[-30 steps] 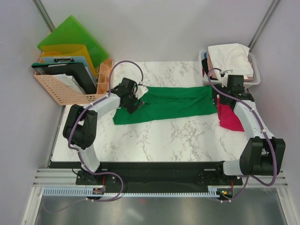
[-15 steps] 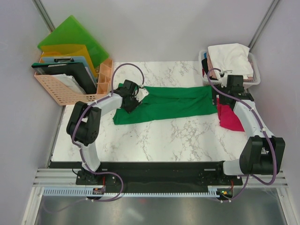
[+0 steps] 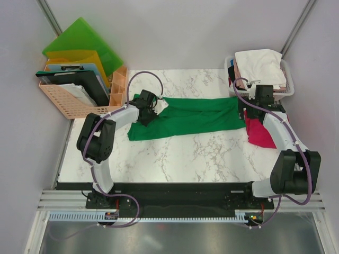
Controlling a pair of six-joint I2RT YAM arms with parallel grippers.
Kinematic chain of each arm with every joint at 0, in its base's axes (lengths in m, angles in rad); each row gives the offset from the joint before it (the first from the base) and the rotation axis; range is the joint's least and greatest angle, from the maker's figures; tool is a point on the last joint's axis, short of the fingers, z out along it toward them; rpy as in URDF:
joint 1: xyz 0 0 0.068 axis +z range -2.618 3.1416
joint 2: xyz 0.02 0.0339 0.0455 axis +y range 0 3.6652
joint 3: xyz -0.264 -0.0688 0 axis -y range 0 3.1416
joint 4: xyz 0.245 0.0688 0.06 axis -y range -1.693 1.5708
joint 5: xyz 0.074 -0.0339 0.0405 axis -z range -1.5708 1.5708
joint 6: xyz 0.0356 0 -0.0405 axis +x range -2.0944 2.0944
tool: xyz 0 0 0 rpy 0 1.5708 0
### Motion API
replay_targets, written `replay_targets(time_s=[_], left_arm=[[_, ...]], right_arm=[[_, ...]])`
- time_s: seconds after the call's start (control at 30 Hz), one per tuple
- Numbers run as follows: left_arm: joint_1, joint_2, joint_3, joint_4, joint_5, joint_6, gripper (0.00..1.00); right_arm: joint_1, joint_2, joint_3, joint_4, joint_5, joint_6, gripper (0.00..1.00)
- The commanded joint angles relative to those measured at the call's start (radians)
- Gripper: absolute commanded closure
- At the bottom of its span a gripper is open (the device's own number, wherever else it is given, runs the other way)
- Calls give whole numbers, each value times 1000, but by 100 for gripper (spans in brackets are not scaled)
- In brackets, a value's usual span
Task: Fold and stack the t-shirts
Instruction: Fold the other side of the tshirt into a rectangle
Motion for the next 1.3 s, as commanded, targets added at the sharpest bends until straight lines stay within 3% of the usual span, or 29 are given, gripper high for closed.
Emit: replay_targets(time_s=[0.0,0.27,0.5,0.77,0.83,0.9,0.93,1.1,1.27], left_arm=[[-2,-12,39,27,-10,-8,98],[-1,-61,39,99,-106,28,98],[7,26,83,123,-244,52,98],[37,122,146,142,-296,51,96],[42,132,148,160,-307,51,81],[53,139,139,195,-321,45,44],[54,141,136,211,-326,44,39],[70,112,94,277,-350,57,24],[76,64,82,274,-344,63,21]], right_arm=[[-4,11,-3,10,-19,-8,9],[-5,13,-2,4,-43,-11,9],[-4,7,0,-7,-63,-17,9],[-5,19,-2,-27,-115,-28,9],[-5,19,-2,-30,-121,-31,10],[-5,17,-5,-30,-120,-31,9],[-5,17,-5,-30,-124,-31,9],[-5,16,-8,-30,-152,-34,10],[-4,17,-9,-31,-158,-38,10]])
